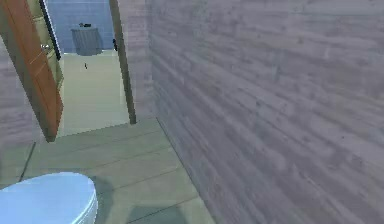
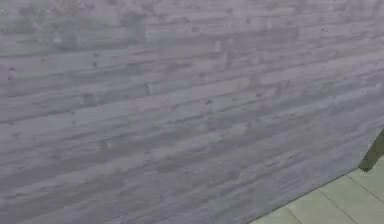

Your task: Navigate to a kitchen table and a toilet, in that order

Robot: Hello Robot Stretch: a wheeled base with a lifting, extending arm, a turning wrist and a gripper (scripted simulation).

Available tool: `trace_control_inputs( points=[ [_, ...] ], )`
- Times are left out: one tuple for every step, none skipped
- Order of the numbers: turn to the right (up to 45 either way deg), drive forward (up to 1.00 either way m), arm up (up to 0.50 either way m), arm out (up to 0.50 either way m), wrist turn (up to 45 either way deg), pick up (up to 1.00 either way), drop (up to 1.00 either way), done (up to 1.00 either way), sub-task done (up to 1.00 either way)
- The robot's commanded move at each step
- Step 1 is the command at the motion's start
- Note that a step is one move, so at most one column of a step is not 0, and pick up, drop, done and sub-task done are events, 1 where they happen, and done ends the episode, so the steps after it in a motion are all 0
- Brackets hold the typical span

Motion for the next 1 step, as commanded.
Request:
trace_control_inputs(
  points=[
    [0.0,0.3,0.0,0.0,0.0,0.0,0.0,0.0,0.0]
  ],
)
